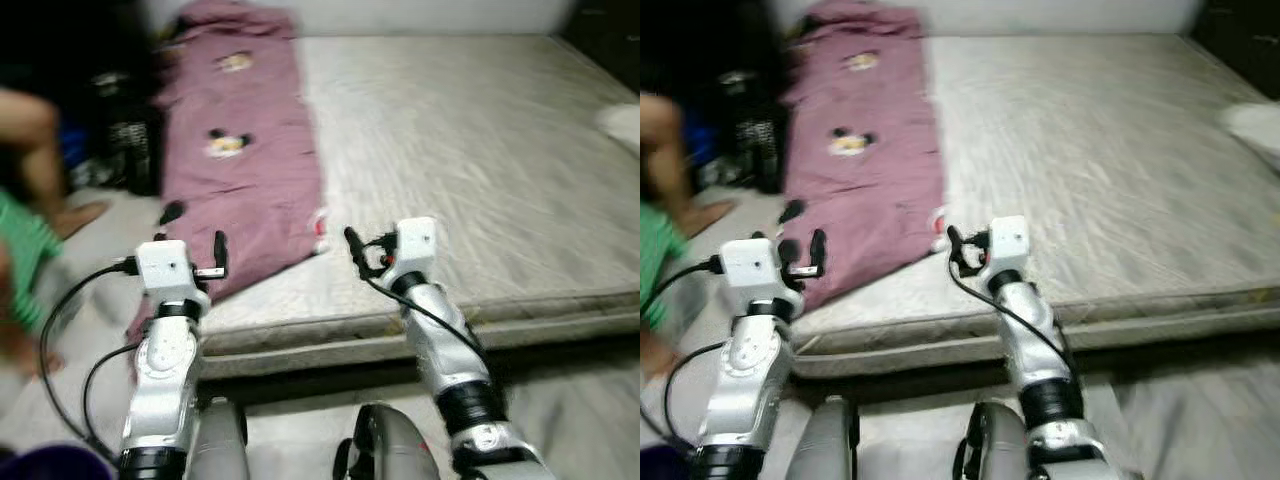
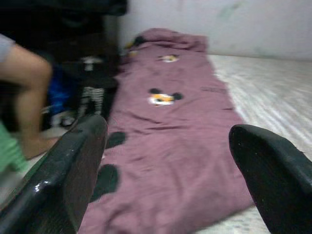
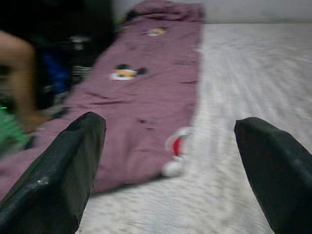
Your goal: Clean up the room
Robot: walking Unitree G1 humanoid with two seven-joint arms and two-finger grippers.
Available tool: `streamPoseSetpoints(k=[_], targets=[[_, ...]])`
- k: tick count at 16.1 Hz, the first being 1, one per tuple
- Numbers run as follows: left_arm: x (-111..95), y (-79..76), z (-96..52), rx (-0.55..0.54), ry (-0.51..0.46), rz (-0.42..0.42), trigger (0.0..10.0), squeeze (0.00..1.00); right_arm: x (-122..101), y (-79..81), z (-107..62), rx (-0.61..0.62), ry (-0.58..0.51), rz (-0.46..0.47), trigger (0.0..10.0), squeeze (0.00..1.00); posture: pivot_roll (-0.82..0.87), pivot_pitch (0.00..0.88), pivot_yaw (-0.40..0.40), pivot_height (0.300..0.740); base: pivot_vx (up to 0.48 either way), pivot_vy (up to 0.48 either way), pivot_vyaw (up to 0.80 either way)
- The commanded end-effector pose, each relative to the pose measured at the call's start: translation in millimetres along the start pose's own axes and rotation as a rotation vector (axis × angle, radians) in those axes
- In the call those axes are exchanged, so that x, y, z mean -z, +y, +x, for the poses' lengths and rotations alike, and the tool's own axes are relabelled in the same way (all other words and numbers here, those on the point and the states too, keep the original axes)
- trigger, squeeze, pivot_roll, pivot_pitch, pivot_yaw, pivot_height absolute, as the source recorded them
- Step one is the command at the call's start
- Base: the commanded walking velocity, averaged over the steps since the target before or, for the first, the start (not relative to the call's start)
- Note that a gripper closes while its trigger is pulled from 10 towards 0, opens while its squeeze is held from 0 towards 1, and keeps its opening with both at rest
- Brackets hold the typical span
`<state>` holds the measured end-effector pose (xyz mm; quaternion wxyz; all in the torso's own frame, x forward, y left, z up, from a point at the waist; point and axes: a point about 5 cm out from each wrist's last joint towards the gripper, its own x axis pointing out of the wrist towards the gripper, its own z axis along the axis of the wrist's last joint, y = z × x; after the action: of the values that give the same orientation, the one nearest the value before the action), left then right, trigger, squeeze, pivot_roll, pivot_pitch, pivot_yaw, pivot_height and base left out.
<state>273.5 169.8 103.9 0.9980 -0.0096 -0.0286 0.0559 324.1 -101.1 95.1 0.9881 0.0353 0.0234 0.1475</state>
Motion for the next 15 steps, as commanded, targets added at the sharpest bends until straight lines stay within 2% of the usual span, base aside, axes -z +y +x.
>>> streamPoseSetpoints(k=[1,2,5,9,15], targets=[[-1.6,-0.5,0.2,0.007,-0.006,-0.003,10.0,0.00,-0.5,-2.7,-0.1,0.000,0.006,-0.011,10.0,0.00,-0.03,0.085,-0.031,0.660,0.000,0.000,0.00],[-1.8,-0.6,0.2,0.010,-0.007,-0.008,10.0,0.00,-0.8,-2.0,-0.1,-0.004,0.004,-0.015,10.0,0.00,-0.03,0.089,-0.030,0.660,0.000,0.000,0.00],[-2.7,-1.7,0.2,0.024,-0.012,-0.015,10.0,0.00,-0.5,-0.2,0.2,-0.013,0.006,-0.017,10.0,0.00,-0.03,0.090,-0.029,0.660,0.000,0.000,0.80],[-3.1,-2.8,0.0,0.037,-0.014,-0.023,10.0,0.00,0.2,-0.6,0.4,-0.009,0.012,-0.016,10.0,0.00,-0.03,0.090,-0.029,0.660,0.000,0.000,0.00],[-3.2,-4.0,0.0,0.052,-0.014,-0.035,10.0,0.00,0.3,-0.8,0.8,-0.005,0.014,-0.016,10.0,0.00,-0.03,0.094,-0.027,0.660,0.283,0.000,0.00]])
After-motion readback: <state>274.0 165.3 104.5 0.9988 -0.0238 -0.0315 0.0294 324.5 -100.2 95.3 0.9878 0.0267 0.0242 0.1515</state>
